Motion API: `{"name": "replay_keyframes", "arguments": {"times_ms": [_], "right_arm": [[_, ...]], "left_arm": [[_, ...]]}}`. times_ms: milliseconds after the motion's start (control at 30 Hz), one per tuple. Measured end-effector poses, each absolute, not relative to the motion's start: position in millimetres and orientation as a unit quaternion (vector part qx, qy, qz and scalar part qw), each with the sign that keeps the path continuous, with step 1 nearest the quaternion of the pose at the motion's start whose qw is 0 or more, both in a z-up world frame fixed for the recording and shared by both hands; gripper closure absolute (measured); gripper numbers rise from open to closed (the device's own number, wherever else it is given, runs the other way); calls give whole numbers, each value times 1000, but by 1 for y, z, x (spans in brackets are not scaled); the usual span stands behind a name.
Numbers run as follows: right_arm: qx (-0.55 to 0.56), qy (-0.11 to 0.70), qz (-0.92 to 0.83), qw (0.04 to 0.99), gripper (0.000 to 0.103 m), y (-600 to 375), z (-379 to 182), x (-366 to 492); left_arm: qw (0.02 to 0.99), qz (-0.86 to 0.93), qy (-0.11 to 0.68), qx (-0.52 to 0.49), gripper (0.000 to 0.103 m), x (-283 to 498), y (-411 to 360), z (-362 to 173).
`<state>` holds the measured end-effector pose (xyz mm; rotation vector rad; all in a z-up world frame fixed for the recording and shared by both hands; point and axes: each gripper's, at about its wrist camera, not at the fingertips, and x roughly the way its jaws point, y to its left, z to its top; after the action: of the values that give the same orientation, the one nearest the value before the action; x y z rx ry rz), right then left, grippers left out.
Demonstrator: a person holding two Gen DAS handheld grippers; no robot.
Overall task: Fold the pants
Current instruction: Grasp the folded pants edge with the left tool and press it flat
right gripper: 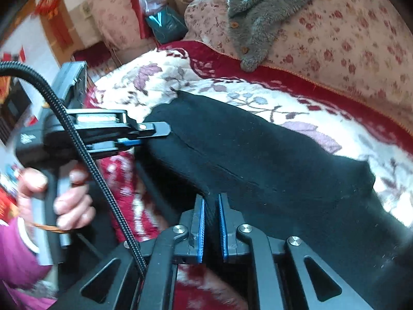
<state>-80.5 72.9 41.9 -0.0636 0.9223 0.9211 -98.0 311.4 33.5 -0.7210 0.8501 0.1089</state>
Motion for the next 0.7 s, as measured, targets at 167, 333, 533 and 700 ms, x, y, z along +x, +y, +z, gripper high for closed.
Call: {"name": "replay_keyframes", "arguments": {"times_ms": [167,333,533,700], "right_arm": [[-8,435,451,779,94,78,50,-87],[-29,454,445,771,93,91,29,-91],[15,455,443,772,67,72,38,-90],[56,439,410,797,67,36,49,-86]], "left_arm": [[861,63,386,-325,95,-115,317,49],[844,93,421,-321,95,-120,319,19],[855,106,407,-303,90,-129,312,33],[879,137,381,-250,87,-142,302,57]]}}
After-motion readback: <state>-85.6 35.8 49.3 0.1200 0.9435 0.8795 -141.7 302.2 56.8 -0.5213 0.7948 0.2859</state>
